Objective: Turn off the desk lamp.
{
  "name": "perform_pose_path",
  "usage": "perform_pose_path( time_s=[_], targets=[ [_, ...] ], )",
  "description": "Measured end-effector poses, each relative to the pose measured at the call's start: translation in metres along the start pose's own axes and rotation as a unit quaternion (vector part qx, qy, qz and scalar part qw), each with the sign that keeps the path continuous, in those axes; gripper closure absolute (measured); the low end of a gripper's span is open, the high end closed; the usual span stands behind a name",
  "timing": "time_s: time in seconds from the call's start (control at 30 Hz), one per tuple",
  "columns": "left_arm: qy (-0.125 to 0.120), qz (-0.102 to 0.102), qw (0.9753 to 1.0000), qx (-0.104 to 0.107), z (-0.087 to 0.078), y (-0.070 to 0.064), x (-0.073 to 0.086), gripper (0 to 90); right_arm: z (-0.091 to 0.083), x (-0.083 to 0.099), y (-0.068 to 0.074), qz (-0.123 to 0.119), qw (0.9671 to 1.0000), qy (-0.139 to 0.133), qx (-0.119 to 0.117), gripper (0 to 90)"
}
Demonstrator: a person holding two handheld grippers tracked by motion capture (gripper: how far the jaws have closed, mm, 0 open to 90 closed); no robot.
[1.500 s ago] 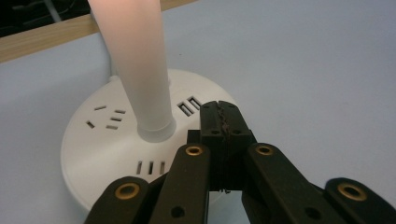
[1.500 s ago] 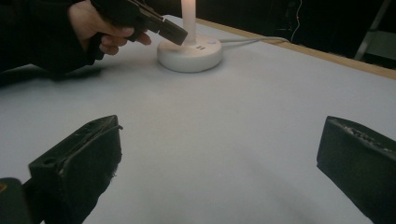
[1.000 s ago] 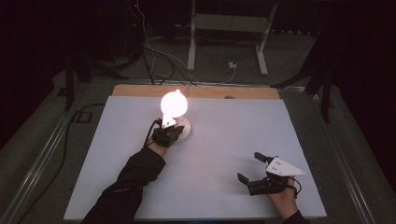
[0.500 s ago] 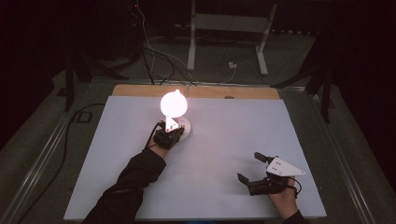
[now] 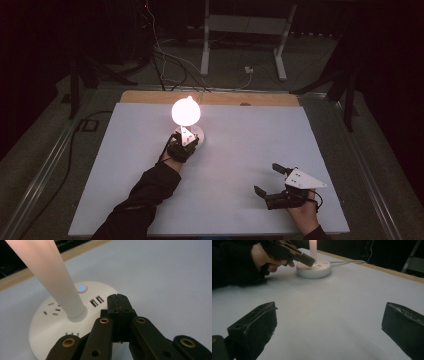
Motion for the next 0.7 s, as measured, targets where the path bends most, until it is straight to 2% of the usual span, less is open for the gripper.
perform_pose_path(
  time_s=[0.07,0.13,0.17,0.2,0.23,0.3,0.47,0.53,0.7],
  targets=[
    [-0.007,-0.005,1.0,-0.004,-0.001,0.0,-0.002,90.0,0.0,0.0,0.0,0.0,1.0,-0.001,0.0,0.0],
    [-0.016,-0.017,0.9996,-0.018,-0.002,0.0,-0.005,90.0,0.0,0.0,0.0,0.001,1.0,0.0,0.0,0.0],
    [-0.015,-0.024,0.9991,-0.031,-0.002,0.001,-0.004,90.0,-0.001,0.0,0.0,0.0,1.0,0.0,0.001,0.0],
    [-0.015,-0.024,0.9991,-0.031,-0.002,0.001,-0.004,90.0,-0.001,-0.001,0.0,-0.001,1.0,-0.002,0.002,0.0],
    [-0.013,-0.033,0.9985,-0.041,-0.002,0.003,-0.003,90.0,-0.001,-0.001,0.0,-0.001,1.0,-0.002,0.002,0.0],
    [-0.002,-0.048,0.9978,-0.046,0.002,0.003,0.002,90.0,-0.001,-0.001,0.0,0.0,1.0,-0.002,0.001,0.0],
    [0.003,-0.041,0.9978,-0.051,0.006,0.001,0.004,90.0,-0.001,-0.001,0.0,-0.003,1.0,-0.003,0.001,0.0],
    [0.004,-0.031,0.9979,-0.057,0.007,-0.001,0.004,90.0,-0.001,-0.001,0.0,0.0,1.0,-0.002,0.001,0.0],
    [0.006,-0.035,0.9977,-0.058,0.009,0.001,0.005,90.0,-0.002,-0.001,0.0,0.0,1.0,-0.004,0.001,0.0]
  ],
)
Point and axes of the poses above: each handheld gripper's, and its own axes: z roughly forward along the jaws, x roughly out of its underside, y roughly to its left, the point moved 7 cm from there along z, roughly forward along the jaws, and after that the axes turned 2 degrees about x, right-handed, at the moved point
